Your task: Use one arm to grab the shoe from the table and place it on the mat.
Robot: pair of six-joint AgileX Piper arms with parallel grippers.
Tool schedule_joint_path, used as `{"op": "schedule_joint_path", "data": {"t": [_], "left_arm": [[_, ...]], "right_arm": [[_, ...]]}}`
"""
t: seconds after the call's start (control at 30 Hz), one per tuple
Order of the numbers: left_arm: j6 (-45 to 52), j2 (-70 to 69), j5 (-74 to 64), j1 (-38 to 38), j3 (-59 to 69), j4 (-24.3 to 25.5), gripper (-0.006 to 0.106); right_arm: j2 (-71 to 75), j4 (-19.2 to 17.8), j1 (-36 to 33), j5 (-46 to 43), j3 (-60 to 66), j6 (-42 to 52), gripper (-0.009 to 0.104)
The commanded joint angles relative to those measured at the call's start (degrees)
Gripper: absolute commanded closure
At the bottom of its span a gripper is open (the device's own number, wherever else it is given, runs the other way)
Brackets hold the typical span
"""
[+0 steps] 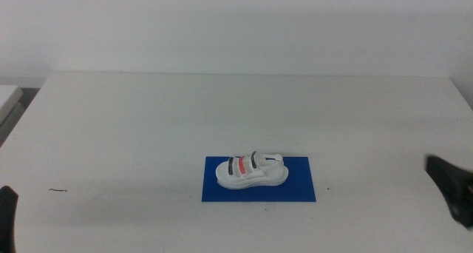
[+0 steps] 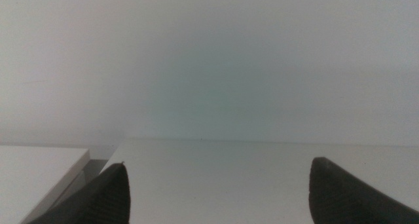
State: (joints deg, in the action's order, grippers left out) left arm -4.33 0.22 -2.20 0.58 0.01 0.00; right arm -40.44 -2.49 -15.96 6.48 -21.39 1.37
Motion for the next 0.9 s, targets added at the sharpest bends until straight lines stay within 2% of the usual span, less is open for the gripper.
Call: {"op": "schedule_joint_path", "data": {"t": [0.0, 0.17, 0.47, 0.53, 0.67, 0.87], "left_arm": [[-0.07, -0.22, 0.62, -0.02, -0.01, 0.0, 0.007], [-0.07, -0.22, 0.62, -0.02, -0.01, 0.0, 0.007], [-0.07, -0.22, 0.62, -0.02, -0.01, 0.0, 0.007], [-0.07, -0.22, 0.62, -0.02, -0.01, 0.0, 0.007], [-0.07, -0.22, 0.62, -0.02, -0.01, 0.0, 0.007], [-0.07, -0.22, 0.62, -0.02, -0.01, 0.0, 0.007]], "right_arm": [[5.46, -0.99, 3.41, -2.13, 5.45, -2.76, 0.002], [15.84, -0.99, 7.98, -3.42, 12.57, -4.56, 0.002], [30.75, -0.09, 8.28, -3.05, 21.39, -4.56, 0.002], [34.04, -0.09, 8.28, -0.01, 21.39, -4.56, 0.002], [39.7, -0.2, 8.28, 0.11, 21.39, -4.56, 0.002], [40.44, -0.2, 8.4, 7.22, 21.39, -4.56, 0.002]]}}
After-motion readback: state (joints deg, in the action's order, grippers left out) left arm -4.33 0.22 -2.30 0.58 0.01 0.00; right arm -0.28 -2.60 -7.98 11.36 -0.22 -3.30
